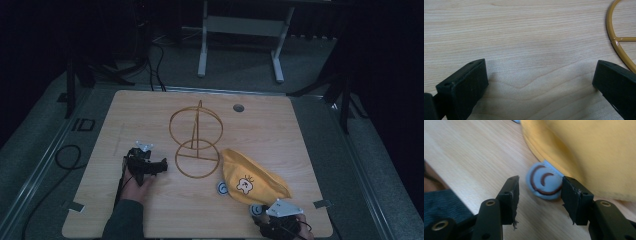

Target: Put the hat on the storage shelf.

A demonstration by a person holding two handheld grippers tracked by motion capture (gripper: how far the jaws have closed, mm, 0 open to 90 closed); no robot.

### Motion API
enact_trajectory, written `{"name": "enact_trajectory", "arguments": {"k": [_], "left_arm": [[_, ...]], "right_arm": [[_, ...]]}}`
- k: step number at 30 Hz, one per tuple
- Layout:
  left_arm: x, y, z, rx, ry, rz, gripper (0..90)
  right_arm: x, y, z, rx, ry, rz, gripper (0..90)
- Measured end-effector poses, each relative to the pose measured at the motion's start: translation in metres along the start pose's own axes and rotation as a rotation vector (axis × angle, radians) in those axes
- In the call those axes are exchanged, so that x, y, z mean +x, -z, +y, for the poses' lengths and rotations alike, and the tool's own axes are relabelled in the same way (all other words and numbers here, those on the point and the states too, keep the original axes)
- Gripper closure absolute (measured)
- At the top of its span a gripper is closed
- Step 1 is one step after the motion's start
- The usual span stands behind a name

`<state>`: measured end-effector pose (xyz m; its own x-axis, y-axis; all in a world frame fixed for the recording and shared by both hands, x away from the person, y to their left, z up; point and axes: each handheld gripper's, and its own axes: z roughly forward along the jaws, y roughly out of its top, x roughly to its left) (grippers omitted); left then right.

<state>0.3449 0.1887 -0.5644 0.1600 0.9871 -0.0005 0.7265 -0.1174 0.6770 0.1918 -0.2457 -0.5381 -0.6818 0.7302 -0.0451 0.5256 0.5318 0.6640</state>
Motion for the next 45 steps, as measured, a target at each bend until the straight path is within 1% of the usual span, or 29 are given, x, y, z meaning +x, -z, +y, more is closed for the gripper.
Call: {"name": "enact_trajectory", "arguments": {"k": [2,3,4,5,6,8,10,11,12,15,16,17,19,21,24,26,27,30,32,36,38,39,41,42,43,44,45], "left_arm": [[0.0,0.0,0.0,0.0,0.0,0.0,0.0],[0.0,0.0,0.0,0.0,0.0,0.0,0.0],[0.0,0.0,0.0,0.0,0.0,0.0,0.0],[0.0,0.0,0.0,0.0,0.0,0.0,0.0],[0.0,0.0,0.0,0.0,0.0,0.0,0.0],[0.0,0.0,0.0,0.0,0.0,0.0,0.0],[0.0,0.0,0.0,0.0,0.0,0.0,0.0],[0.0,0.0,0.0,0.0,0.0,0.0,0.0],[0.0,0.0,0.0,0.0,0.0,0.0,0.0],[0.0,0.0,0.0,0.0,0.0,0.0,0.0],[0.0,0.0,0.0,0.0,0.0,0.0,0.0],[0.0,0.0,0.0,0.0,0.0,0.0,0.0],[0.0,0.0,0.0,0.0,0.0,0.0,0.0],[0.0,0.0,0.0,0.0,0.001,0.0,0.0],[0.0,0.0,0.0,0.0,0.0,0.0,0.0],[0.0,0.0,0.0,0.0,0.0,0.0,0.0],[0.0,0.0,0.0,0.0,0.0,0.0,0.0],[0.0,0.0,0.0,0.0,0.0,0.0,0.0],[0.0,0.0,0.0,0.0,0.0,0.0,0.0],[0.0,0.0,0.0,0.0,0.0,0.0,0.0],[0.0,0.0,0.0,0.0,0.0,0.0,0.0],[0.0,0.0,0.0,0.0,0.0,0.0,0.0],[0.0,0.0,0.0,0.0,0.0,0.0,0.0],[0.0,0.0,0.0,0.0,0.0,0.0,0.0],[0.0,0.0,0.0,0.0,0.0,0.0,0.0],[0.0,0.0,0.0,0.0,0.0,0.0,0.0],[0.0,0.0,0.0,0.0,0.0,0.0,0.0]], "right_arm": [[-0.001,-0.001,-0.001,0.004,-0.008,-0.005,48.5],[-0.004,-0.003,-0.002,0.014,-0.029,-0.005,48.5],[-0.004,-0.003,-0.002,0.014,-0.029,-0.005,48.5],[-0.007,-0.005,-0.003,0.016,-0.055,0.003,48.4],[-0.007,-0.005,-0.003,0.016,-0.055,0.003,48.4],[-0.01,-0.007,-0.004,0.011,-0.087,0.017,48.6],[-0.011,-0.007,-0.004,0.012,-0.096,0.016,48.7],[-0.012,-0.009,-0.004,0.013,-0.11,0.01,49.1],[-0.012,-0.009,-0.004,0.014,-0.111,0.003,49.3],[-0.009,-0.01,-0.004,0.018,-0.086,-0.023,49.1],[-0.009,-0.01,-0.004,0.018,-0.086,-0.023,49.1],[-0.006,-0.009,-0.004,0.008,-0.063,-0.044,49.1],[-0.003,-0.007,-0.003,-0.013,-0.044,-0.057,49.4],[0.0,-0.003,-0.001,-0.046,-0.013,-0.053,49.9],[0.003,-0.002,0.001,-0.064,0.019,-0.024,51.1],[0.005,-0.006,0.003,-0.055,0.038,-0.016,51.5],[0.005,-0.008,0.003,-0.047,0.048,-0.022,52.0],[0.003,-0.011,0.004,-0.041,0.051,-0.018,52.2],[0.001,-0.014,0.006,-0.021,0.059,-0.008,52.5],[0.0,-0.017,0.007,-0.007,0.061,-0.003,52.9],[-0.001,-0.019,0.009,0.001,0.058,-0.013,58.2],[-0.001,-0.02,0.009,0.001,0.053,-0.025,62.3],[-0.002,-0.02,0.009,0.003,0.05,-0.039,66.5],[-0.002,-0.02,0.009,0.003,0.05,-0.039,66.5],[-0.001,-0.02,0.011,0.012,0.064,-0.061,71.6],[-0.001,-0.02,0.011,0.012,0.064,-0.061,71.6],[0.001,-0.02,0.012,0.016,0.081,-0.086,79.7]]}}
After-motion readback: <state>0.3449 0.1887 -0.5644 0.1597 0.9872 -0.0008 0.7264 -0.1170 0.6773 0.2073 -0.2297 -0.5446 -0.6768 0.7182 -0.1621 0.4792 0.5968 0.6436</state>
